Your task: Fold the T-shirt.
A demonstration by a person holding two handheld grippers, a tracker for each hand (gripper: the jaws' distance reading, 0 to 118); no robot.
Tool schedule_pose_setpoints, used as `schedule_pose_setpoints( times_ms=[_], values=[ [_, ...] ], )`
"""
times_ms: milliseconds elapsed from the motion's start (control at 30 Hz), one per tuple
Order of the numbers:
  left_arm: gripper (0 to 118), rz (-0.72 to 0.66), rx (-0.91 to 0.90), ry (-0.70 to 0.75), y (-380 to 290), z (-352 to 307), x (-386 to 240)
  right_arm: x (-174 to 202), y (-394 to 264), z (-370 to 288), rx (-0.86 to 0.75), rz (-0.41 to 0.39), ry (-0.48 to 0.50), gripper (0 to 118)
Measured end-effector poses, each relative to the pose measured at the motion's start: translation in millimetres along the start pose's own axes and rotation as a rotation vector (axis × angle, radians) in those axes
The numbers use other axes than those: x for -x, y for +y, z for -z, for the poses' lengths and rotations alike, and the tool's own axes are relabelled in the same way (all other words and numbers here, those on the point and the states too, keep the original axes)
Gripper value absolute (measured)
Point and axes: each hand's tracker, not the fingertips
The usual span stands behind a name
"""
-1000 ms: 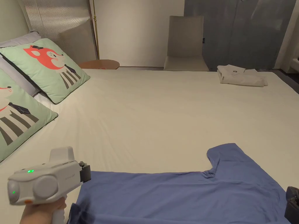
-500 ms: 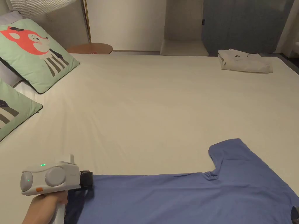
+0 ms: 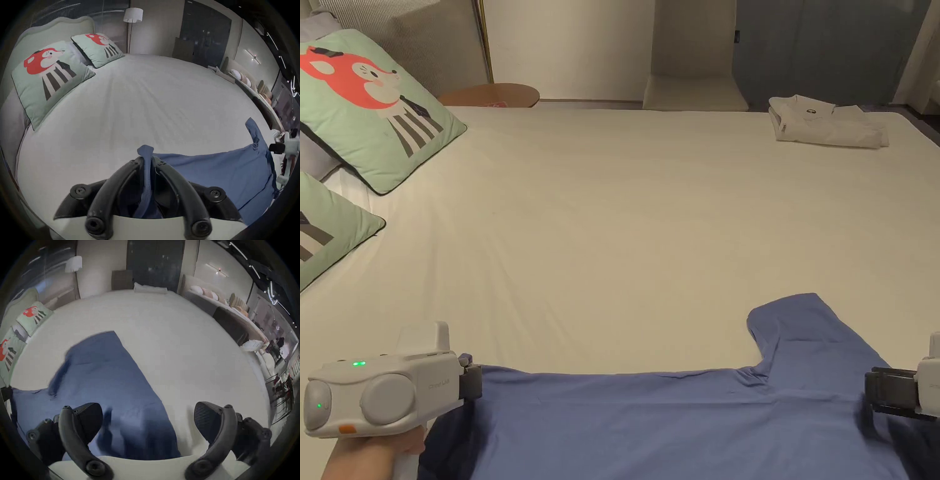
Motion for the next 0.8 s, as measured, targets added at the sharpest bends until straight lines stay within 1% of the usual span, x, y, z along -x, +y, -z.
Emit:
schedule_pose_setpoints(
  times_ms=[33, 67, 100, 133, 167, 200, 233, 267, 300, 333, 533, 633, 800],
  values=[
    [5, 0.006, 0.001, -0.002, 0, -2, -1, 3, 1, 2, 0.015, 0.005, 0.009, 106],
    [5, 0.005, 0.002, -0.007, 0, -4, -1, 4, 2, 6, 0.038, 0.013, 0.019, 97],
    [5, 0.005, 0.001, -0.009, 0, -5, -1, 3, 2, 9, 0.063, 0.034, 0.034, 82],
    [5, 0.006, 0.001, -0.01, 0, -6, -2, 3, 2, 10, 0.086, 0.06, 0.055, 75],
    [5, 0.007, 0.0, -0.01, 0, -7, -2, 0, 3, 13, 0.057, 0.053, 0.045, 72],
    [5, 0.007, 0.002, -0.012, 0, -8, -1, -1, 2, 9, 0.036, 0.039, 0.041, 54],
    [5, 0.008, 0.001, -0.012, 0, -10, -1, -2, 2, 2, 0.014, 0.021, 0.082, 24],
    [5, 0.008, 0.0, -0.013, 1, -12, 0, -3, -1, -6, 0.001, 0.005, 0.064, 6],
    [5, 0.007, -0.003, -0.013, 1, -14, 0, 1, -5, -20, -0.028, -0.009, 0.057, 6],
    [5, 0.004, -0.008, -0.014, 2, -19, 2, -4, -8, -32, -0.043, -0.019, 0.086, 6],
    [5, -0.023, -0.054, -0.045, -2, -60, 9, -30, -25, -108, -0.162, 0.038, 0.148, 5],
    [5, -0.023, -0.08, -0.048, -10, -85, 15, -39, -38, -146, -0.2, 0.038, 0.179, 5],
    [5, -0.046, -0.098, -0.067, -39, -130, 28, -51, -81, -206, -0.243, 0.022, 0.193, 5]
  ],
)
